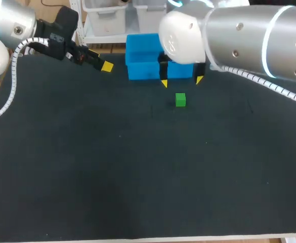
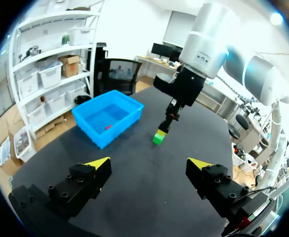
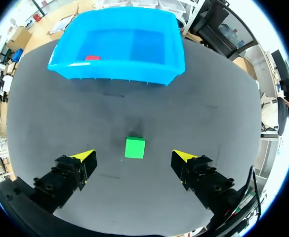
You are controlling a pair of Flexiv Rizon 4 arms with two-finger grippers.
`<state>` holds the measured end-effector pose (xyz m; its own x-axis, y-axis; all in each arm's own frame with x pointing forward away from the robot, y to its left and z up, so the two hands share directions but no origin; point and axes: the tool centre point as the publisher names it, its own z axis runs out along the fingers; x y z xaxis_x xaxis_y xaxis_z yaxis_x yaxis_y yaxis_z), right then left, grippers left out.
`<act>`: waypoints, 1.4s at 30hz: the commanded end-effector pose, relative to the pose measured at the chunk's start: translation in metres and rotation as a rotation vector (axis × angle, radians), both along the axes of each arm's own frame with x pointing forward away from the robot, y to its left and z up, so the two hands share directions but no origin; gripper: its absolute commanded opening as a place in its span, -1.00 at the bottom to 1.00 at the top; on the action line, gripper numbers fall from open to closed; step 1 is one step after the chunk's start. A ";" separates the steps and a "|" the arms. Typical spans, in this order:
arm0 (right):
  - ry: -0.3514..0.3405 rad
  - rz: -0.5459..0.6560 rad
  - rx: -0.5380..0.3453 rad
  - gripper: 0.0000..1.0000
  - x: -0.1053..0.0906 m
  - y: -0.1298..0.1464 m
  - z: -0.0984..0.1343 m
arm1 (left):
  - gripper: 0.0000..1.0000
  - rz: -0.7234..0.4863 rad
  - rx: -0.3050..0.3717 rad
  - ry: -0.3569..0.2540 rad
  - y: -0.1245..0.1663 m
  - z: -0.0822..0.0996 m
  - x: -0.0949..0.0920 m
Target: Use the left arm to pick the red cube and place it into the blue plastic box first, then use the right arm to grasp the green cube and put it into the same blue plastic box after the first action is fully finished.
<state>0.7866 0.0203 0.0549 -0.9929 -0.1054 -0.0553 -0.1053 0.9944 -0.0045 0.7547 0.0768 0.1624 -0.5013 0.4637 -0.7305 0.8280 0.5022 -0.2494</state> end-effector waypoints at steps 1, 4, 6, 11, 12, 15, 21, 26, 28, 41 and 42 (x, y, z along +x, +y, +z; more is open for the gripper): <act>-0.023 -0.004 0.002 1.00 -0.007 -0.004 -0.008 | 1.00 -0.001 -0.005 -0.005 0.001 -0.001 -0.001; -0.028 -0.002 0.002 1.00 -0.008 -0.005 -0.014 | 1.00 -0.001 -0.005 -0.005 0.001 -0.001 -0.001; -0.042 0.004 -0.002 1.00 -0.009 -0.006 -0.017 | 1.00 -0.001 -0.005 -0.005 0.001 -0.001 -0.001; -0.049 0.005 -0.002 1.00 -0.011 -0.007 -0.026 | 1.00 -0.001 -0.005 -0.005 0.001 -0.001 -0.001; -0.050 0.006 -0.002 1.00 -0.011 -0.007 -0.027 | 1.00 -0.001 -0.005 -0.005 0.001 -0.001 -0.001; -0.051 0.004 0.003 1.00 -0.012 -0.006 -0.032 | 1.00 -0.001 -0.005 -0.005 0.001 -0.001 -0.001; -0.063 0.019 0.022 1.00 -0.013 -0.002 -0.042 | 1.00 -0.001 -0.005 -0.005 0.001 -0.001 -0.001; -0.065 0.026 0.020 1.00 -0.011 0.000 -0.049 | 1.00 -0.001 -0.005 -0.005 0.001 -0.001 -0.001; -0.063 0.024 0.021 1.00 -0.011 0.000 -0.052 | 1.00 -0.001 -0.005 -0.005 0.001 -0.001 -0.001; -0.055 0.028 0.027 1.00 -0.010 -0.003 -0.070 | 1.00 -0.001 -0.005 -0.005 0.001 -0.001 -0.001; -0.056 0.030 0.030 1.00 -0.010 -0.003 -0.070 | 1.00 -0.001 -0.005 -0.005 0.001 -0.001 -0.001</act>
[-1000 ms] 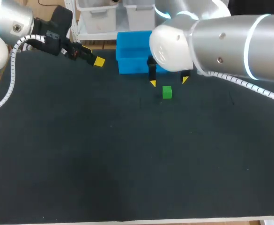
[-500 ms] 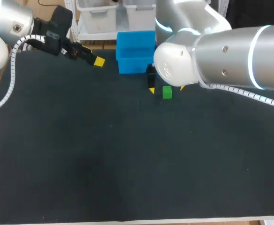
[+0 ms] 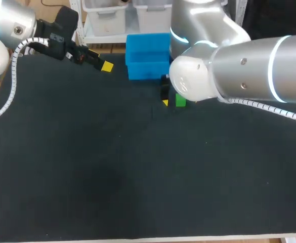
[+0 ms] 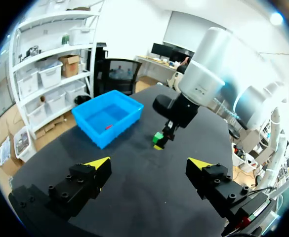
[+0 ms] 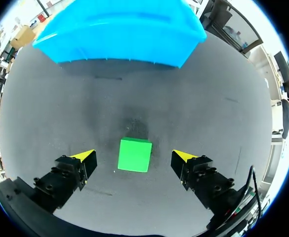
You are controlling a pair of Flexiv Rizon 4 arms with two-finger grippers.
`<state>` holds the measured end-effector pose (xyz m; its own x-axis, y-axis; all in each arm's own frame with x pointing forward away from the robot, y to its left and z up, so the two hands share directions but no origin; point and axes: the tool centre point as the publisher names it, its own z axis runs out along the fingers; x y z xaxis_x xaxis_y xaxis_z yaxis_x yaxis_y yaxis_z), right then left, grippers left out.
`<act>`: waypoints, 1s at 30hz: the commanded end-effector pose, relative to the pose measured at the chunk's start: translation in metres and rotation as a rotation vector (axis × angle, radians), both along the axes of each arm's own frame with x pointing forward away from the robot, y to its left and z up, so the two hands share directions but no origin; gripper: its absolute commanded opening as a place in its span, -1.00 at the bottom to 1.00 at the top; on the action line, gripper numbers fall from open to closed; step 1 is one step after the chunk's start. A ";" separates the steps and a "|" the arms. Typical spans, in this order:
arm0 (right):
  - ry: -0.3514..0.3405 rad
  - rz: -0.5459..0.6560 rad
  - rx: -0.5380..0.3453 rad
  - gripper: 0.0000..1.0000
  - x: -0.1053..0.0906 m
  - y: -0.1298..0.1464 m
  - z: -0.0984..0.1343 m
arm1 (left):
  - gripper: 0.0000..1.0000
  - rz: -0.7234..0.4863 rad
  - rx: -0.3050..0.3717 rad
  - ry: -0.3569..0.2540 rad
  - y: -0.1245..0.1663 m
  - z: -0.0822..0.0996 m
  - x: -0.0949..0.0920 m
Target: Use the left arm to pick the red cube and place it into the blue plastic box first, then use the right arm to grasp the green cube and put it into the same blue plastic box after the first action is fully finished.
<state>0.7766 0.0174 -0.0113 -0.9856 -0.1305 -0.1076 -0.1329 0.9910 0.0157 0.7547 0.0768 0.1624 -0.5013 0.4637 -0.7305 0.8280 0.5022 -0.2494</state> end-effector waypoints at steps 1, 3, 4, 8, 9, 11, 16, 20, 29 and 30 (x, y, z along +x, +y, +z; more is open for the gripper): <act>-0.006 0.010 0.010 0.65 0.001 0.000 -0.004 | 1.00 -0.001 -0.005 -0.005 0.001 -0.001 -0.001; -0.008 0.016 0.007 -1.00 0.001 0.000 -0.005 | 1.00 -0.001 -0.005 -0.005 0.001 -0.001 -0.001; -0.008 0.017 0.007 -1.00 0.001 0.000 -0.005 | 1.00 -0.001 -0.005 -0.005 0.001 -0.001 -0.001; -0.010 0.024 0.010 -1.00 0.002 0.000 -0.005 | 1.00 -0.001 -0.005 -0.005 0.001 -0.001 -0.001; -0.010 0.025 0.009 -1.00 0.003 0.000 -0.004 | 1.00 -0.001 -0.005 -0.005 0.001 -0.001 -0.001; -0.010 0.027 0.007 -1.00 0.003 0.000 -0.003 | 1.00 -0.001 -0.005 -0.005 0.001 -0.001 -0.001; -0.008 0.029 -0.003 -1.00 0.002 -0.006 0.005 | 1.00 -0.001 -0.005 -0.005 0.001 -0.001 -0.001; -0.010 0.027 -0.018 -1.00 0.001 -0.014 0.019 | 1.00 -0.001 -0.005 -0.005 0.001 -0.001 -0.001; -0.049 0.037 -0.041 -1.00 0.009 -0.034 0.064 | 1.00 -0.001 -0.005 -0.005 0.001 -0.001 -0.001; -0.061 0.041 -0.046 -1.00 0.011 -0.036 0.071 | 1.00 -0.001 -0.005 -0.005 0.001 -0.001 -0.001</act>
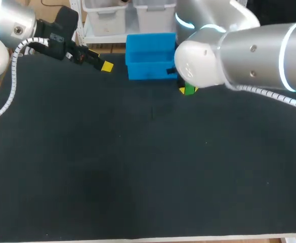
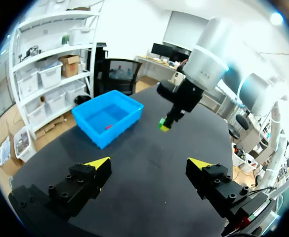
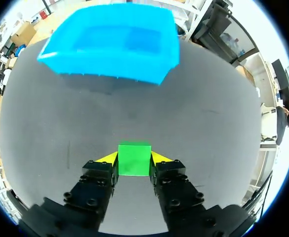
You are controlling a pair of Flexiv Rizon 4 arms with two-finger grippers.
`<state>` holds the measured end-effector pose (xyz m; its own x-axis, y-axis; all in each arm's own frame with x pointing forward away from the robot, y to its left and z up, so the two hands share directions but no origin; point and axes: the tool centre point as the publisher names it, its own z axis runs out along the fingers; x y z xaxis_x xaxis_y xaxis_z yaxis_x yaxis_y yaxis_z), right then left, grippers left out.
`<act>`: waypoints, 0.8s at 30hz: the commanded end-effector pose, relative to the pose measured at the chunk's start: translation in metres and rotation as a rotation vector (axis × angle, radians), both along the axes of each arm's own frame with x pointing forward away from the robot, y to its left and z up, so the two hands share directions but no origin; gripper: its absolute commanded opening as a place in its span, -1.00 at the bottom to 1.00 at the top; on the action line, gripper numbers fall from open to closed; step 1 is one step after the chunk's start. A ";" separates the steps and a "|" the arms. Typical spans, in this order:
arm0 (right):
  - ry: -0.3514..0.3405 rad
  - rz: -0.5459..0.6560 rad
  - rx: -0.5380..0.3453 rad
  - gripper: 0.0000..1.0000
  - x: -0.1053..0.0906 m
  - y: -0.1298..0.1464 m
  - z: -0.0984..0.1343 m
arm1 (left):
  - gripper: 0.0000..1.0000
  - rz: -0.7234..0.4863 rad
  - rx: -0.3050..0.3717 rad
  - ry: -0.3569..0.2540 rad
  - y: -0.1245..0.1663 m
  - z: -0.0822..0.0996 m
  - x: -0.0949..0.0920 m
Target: Use the left arm to pick the red cube and place it into the blue plastic box first, then use the right arm to grasp the green cube and put it into the same blue plastic box after the first action is fully finished.
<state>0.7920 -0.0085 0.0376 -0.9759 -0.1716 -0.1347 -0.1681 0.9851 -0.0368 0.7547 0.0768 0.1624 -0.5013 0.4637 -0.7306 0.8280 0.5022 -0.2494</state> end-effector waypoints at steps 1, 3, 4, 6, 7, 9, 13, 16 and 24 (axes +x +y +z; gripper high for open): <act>-0.038 0.011 0.006 -1.00 -0.002 -0.012 0.028 | 1.00 -0.001 -0.005 -0.005 0.001 -0.001 -0.001; -0.062 0.023 0.013 -1.00 0.004 -0.015 0.044 | 1.00 -0.001 -0.005 -0.005 0.001 -0.001 -0.001; -0.074 0.031 0.015 -1.00 0.007 -0.016 0.050 | 1.00 -0.001 -0.005 -0.005 0.001 -0.001 -0.001; -0.101 0.045 0.025 -1.00 0.015 -0.019 0.064 | 1.00 -0.001 -0.005 -0.005 0.001 -0.001 -0.001; -0.113 0.054 0.030 -1.00 0.018 -0.020 0.071 | 1.00 -0.001 -0.005 -0.005 0.001 -0.001 -0.001; -0.135 0.075 0.036 -1.00 0.025 -0.022 0.084 | 1.00 -0.001 -0.005 -0.005 0.001 -0.001 -0.001; -0.174 0.112 0.057 -1.00 0.037 -0.025 0.105 | 1.00 -0.001 -0.005 -0.005 0.001 -0.001 -0.001; -0.198 0.137 0.076 -1.00 0.044 -0.027 0.118 | 1.00 -0.001 -0.005 -0.005 0.001 -0.001 -0.001; -0.256 0.216 0.181 -1.00 0.063 -0.021 0.141 | 1.00 -0.001 -0.005 -0.005 0.001 -0.001 -0.001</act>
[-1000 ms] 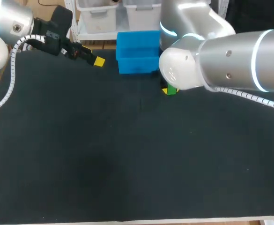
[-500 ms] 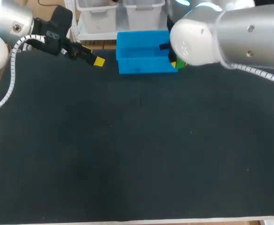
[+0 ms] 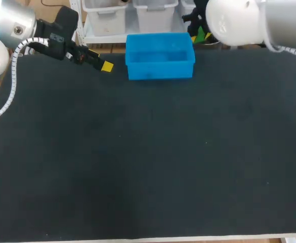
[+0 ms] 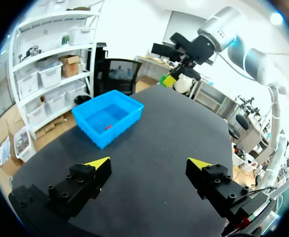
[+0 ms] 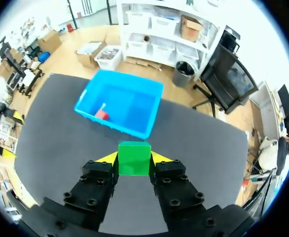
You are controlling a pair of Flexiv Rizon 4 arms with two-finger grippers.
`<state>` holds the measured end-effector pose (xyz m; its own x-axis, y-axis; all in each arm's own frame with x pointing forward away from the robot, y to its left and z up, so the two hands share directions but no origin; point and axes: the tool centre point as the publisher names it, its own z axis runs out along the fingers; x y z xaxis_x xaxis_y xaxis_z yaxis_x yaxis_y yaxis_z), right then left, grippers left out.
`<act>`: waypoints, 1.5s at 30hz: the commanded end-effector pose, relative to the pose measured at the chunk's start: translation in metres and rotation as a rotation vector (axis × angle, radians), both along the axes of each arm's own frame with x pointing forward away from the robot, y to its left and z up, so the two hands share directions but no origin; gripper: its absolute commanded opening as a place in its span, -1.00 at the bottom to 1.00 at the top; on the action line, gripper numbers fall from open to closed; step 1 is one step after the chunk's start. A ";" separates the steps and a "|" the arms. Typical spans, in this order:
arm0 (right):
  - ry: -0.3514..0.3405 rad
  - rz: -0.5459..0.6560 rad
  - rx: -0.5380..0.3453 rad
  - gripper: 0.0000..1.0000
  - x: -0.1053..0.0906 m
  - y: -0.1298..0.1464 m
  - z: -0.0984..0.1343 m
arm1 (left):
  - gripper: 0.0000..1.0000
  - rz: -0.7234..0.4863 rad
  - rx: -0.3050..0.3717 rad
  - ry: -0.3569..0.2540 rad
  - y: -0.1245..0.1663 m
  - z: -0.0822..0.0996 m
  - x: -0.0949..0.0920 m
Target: Use the left arm to pick the red cube and place it into the blue plastic box first, then use the right arm to grasp the green cube and put it into the same blue plastic box after the first action is fully finished.
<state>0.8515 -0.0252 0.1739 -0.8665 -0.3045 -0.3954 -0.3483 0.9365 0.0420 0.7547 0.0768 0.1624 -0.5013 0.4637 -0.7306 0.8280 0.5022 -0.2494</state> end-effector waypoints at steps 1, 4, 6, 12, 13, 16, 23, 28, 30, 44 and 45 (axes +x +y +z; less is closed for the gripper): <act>-0.020 0.046 0.045 -1.00 0.006 -0.003 0.006 | 1.00 -0.001 -0.005 -0.005 0.001 -0.001 -0.001; -0.039 0.093 0.070 -1.00 0.017 0.004 0.008 | 1.00 -0.001 -0.005 -0.005 0.001 -0.001 -0.001; -0.046 0.120 0.097 -1.00 0.026 0.009 0.009 | 1.00 -0.001 -0.005 -0.005 0.001 -0.001 -0.001; -0.063 0.196 0.151 -1.00 0.048 0.024 0.008 | 1.00 -0.001 -0.005 -0.005 0.001 -0.001 -0.001; -0.062 0.208 0.153 -1.00 0.054 0.027 0.006 | 1.00 -0.001 -0.005 -0.005 0.001 -0.001 -0.001; -0.068 0.229 0.161 -1.00 0.064 0.031 0.002 | 1.00 -0.001 -0.005 -0.005 0.001 -0.001 -0.001; -0.057 0.264 0.168 -1.00 0.094 0.037 -0.013 | 1.00 -0.001 -0.005 -0.005 0.001 -0.001 -0.001; -0.039 0.286 0.164 -1.00 0.109 0.041 -0.025 | 1.00 -0.001 -0.005 -0.005 0.001 -0.001 -0.001; -0.032 0.290 0.162 -1.00 0.114 0.043 -0.030 | 1.00 -0.001 -0.005 -0.005 0.001 -0.001 -0.001; 0.024 0.303 0.149 -1.00 0.135 0.045 -0.060 | 1.00 -0.001 -0.005 -0.005 0.001 -0.001 -0.001; 0.026 0.305 0.148 -1.00 0.135 0.045 -0.061 | 1.00 -0.001 -0.005 -0.005 0.001 -0.001 -0.001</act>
<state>0.9564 0.0113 0.1119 -0.7175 -0.4413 -0.5389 -0.5866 0.8000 0.1260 0.7547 0.0768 0.1624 -0.5013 0.4636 -0.7306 0.8279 0.5023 -0.2494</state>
